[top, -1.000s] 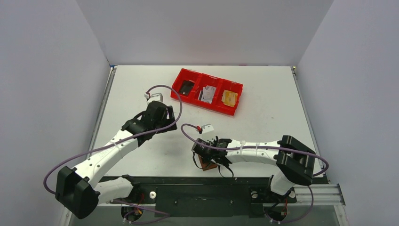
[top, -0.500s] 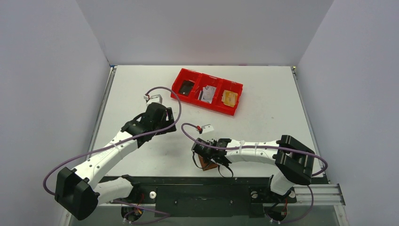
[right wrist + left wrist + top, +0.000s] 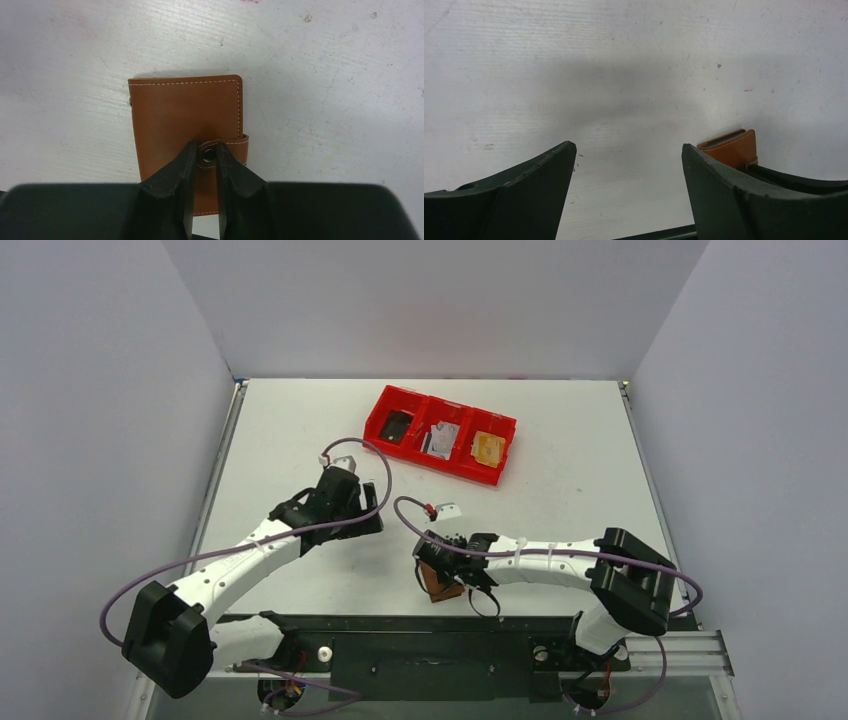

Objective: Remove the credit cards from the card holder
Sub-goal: Open the card holder at the center of the board.

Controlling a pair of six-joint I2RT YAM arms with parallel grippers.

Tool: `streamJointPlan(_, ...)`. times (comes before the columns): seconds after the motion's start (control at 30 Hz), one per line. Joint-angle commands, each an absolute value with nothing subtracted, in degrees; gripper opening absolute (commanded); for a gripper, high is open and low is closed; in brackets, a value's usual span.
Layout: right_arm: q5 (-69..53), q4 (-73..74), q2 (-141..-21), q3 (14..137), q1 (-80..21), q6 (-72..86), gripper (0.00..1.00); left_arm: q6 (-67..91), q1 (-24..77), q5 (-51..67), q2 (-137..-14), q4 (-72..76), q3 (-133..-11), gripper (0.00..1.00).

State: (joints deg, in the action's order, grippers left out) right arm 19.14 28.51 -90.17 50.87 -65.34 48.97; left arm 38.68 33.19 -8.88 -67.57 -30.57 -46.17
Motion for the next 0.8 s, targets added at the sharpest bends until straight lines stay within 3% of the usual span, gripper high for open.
streamJointPlan(0.0, 15.2, 28.0, -90.1, 47.4, -63.5, 50.5, 0.09, 40.9, 34.0, -3.2, -68.8, -25.2, -44.9, 0.76)
streamJointPlan(0.1, 13.5, 26.8, -89.3, 46.8, -62.3, 50.4, 0.00, 41.9, 35.1, -0.6, -70.0, -23.1, -43.4, 0.74)
streamJointPlan(0.4, 6.4, 22.1, -83.7, 47.1, -53.4, 51.1, 0.00, 42.6, 36.4, 4.0, -74.0, -20.7, -43.4, 0.62)
streamJointPlan(0.77, 9.0, 23.2, -75.9, 50.5, -50.1, 54.6, 0.00, 41.0, 36.4, 4.1, -75.2, -21.4, -45.8, 0.60)
